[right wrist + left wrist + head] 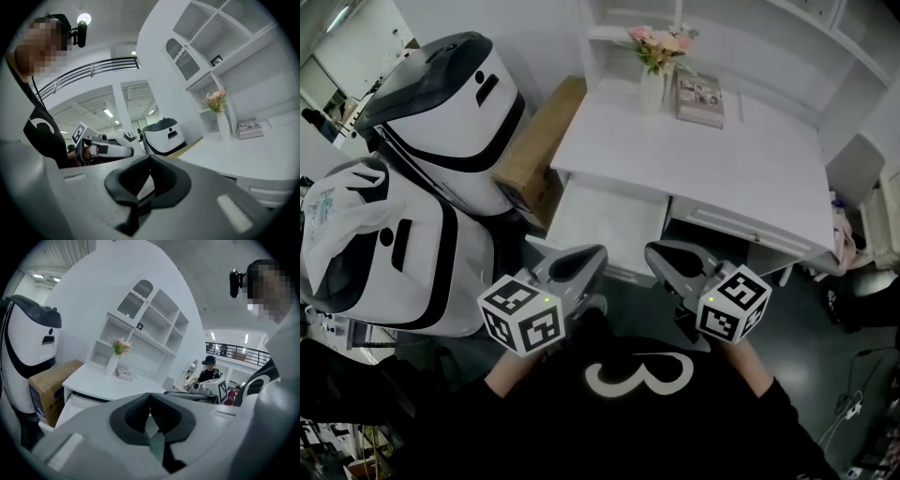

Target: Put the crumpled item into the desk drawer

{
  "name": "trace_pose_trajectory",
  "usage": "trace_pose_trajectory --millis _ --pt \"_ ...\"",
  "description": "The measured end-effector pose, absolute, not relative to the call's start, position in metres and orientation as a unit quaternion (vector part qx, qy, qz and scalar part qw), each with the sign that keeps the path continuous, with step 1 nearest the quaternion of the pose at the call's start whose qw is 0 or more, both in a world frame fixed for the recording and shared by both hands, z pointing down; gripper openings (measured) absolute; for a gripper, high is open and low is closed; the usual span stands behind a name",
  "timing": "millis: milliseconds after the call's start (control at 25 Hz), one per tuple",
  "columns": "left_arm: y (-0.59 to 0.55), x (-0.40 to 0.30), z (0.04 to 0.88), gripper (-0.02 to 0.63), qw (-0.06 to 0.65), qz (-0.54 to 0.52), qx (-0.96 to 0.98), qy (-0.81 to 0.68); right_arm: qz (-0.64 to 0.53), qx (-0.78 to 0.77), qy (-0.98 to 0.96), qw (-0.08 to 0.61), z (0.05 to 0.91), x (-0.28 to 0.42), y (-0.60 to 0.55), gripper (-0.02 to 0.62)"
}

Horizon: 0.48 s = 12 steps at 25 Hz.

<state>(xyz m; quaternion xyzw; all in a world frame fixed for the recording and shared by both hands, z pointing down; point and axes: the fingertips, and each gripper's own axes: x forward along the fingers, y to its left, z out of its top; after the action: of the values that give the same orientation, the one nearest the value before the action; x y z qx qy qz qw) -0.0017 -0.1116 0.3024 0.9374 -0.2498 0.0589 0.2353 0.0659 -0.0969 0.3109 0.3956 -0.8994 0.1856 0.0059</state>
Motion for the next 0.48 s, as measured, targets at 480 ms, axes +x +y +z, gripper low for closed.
trace_pose_trajectory --millis 480 --pt "-0.086 0.004 0.275 0.009 0.202 0.044 0.946 -0.248 0.153 0.393 -0.907 -0.003 0.286 0.07 -0.074 0.003"
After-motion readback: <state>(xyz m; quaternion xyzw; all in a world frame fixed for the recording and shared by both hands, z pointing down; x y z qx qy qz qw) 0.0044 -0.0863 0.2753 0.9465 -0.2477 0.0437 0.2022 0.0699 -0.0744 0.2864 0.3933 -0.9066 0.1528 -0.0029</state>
